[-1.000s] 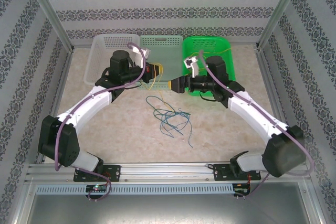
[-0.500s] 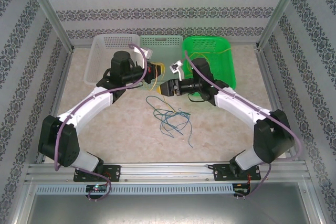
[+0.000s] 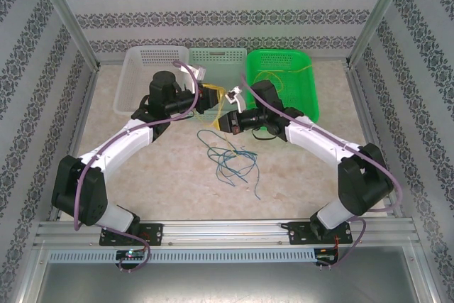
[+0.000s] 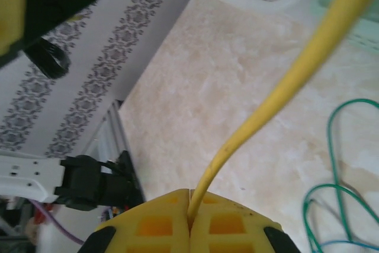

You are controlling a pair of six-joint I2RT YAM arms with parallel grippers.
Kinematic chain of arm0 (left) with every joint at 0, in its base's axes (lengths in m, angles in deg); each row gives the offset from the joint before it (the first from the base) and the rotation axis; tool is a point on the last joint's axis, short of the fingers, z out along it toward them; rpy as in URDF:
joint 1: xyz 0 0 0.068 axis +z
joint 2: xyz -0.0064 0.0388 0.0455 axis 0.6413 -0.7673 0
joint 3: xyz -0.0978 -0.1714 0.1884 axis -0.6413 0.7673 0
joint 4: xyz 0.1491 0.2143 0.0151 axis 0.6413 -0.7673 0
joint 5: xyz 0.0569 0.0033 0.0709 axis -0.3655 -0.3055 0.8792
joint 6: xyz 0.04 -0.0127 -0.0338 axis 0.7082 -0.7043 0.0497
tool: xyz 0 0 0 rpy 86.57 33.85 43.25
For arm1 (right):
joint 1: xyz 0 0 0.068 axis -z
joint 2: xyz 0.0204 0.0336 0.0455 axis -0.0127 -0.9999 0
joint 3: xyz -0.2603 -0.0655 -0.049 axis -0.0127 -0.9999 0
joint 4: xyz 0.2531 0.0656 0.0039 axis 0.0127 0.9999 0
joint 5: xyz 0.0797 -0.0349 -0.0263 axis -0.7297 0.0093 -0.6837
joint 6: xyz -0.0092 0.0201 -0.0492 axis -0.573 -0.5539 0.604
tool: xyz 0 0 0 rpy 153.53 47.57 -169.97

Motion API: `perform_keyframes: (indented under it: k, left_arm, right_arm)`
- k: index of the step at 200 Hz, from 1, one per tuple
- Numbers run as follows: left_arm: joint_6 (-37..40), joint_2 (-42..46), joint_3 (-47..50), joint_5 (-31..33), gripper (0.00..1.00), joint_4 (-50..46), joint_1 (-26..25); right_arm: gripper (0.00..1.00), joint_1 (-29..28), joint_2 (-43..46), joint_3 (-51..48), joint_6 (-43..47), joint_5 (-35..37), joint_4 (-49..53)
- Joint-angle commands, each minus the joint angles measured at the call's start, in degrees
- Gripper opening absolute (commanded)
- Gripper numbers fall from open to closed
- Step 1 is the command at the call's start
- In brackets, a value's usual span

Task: Untangle the cables

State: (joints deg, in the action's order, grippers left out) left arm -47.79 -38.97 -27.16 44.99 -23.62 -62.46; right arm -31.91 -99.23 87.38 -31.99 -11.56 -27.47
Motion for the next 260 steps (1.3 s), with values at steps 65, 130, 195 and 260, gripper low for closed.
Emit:
perform_keyframes:
  k: [65,130,195,260]
  left_arm:
    - [-1.73,6.16,3.18,7.45,0.99,-7.87,2.32]
    - [-5.37,7.18,5.22,-5.11,1.0,1.5,3.86]
    - [6.0,6.68,1.54,-7.47,1.0,-3.3,-3.53]
    - [34.73,13.37,-2.03,5.34,1.0,-17.55,-12.15]
  right_arm:
    - [0.0,4.72,10.5,3.75,18.15,33.26,20.22]
    - [0.0,7.5,11.8,5.7,23.11,32.98,23.21]
    - [0.0,15.06,7.95,8.72,12.74,6.3,23.12]
    - [0.0,17.88,5.28,9.56,7.24,-6.07,22.73]
